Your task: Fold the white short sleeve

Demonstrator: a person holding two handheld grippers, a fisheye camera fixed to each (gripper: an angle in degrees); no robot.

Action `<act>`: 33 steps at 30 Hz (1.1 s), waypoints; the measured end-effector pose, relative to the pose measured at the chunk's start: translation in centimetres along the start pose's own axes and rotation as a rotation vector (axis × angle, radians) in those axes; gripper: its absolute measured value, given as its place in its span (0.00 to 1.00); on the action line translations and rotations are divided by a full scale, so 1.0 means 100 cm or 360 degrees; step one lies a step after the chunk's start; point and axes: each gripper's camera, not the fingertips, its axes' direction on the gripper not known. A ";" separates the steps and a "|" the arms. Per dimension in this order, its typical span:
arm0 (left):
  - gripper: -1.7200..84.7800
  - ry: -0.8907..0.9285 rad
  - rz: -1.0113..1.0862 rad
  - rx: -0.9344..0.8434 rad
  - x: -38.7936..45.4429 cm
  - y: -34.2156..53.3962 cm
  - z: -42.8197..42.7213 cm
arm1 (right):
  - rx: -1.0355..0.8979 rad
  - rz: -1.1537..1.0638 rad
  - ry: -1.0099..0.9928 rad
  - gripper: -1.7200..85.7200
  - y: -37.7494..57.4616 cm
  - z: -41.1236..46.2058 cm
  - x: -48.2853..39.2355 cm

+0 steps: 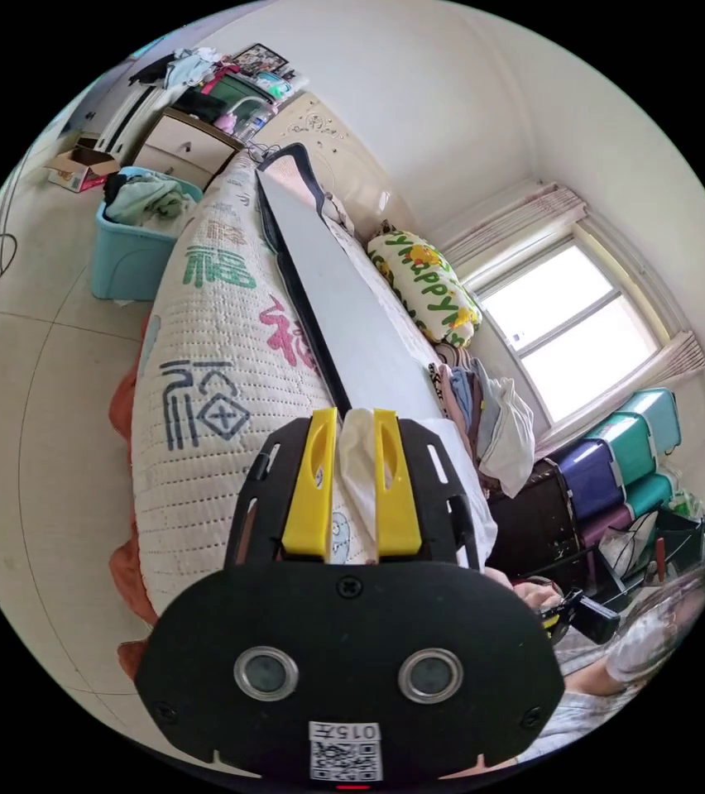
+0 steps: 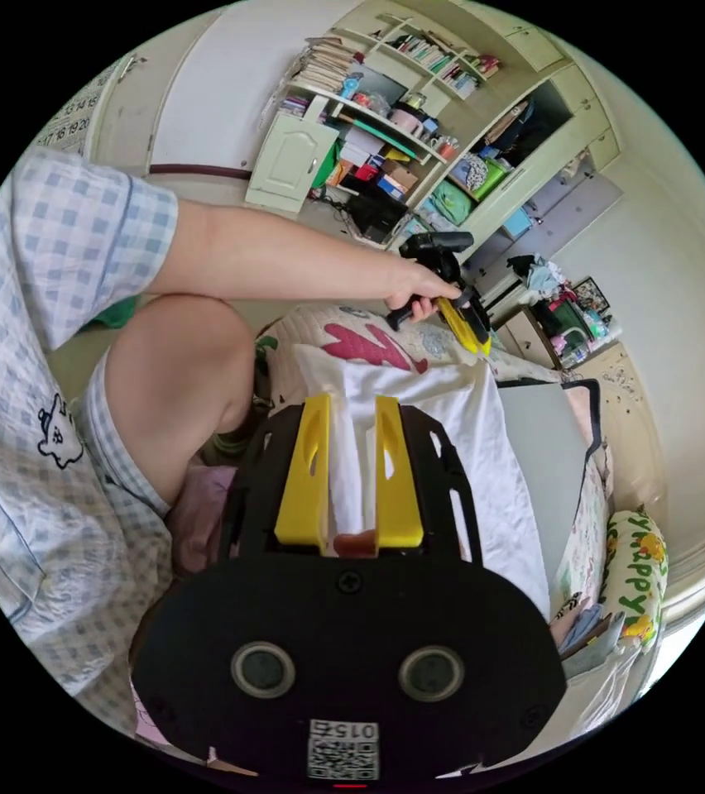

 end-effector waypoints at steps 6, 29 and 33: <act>0.06 0.0008 -0.0059 -0.0058 -0.011 -0.002 0.025 | -0.0294 -0.0151 0.0190 0.10 -0.011 0.043 -0.009; 0.02 -0.0079 -0.0142 0.0182 -0.074 0.048 0.039 | -0.0077 0.0016 0.0093 0.04 0.036 -0.050 0.076; 0.06 -0.0074 -0.0147 0.0261 -0.087 0.072 0.038 | 0.0056 0.0133 0.0023 0.08 0.096 -0.108 0.109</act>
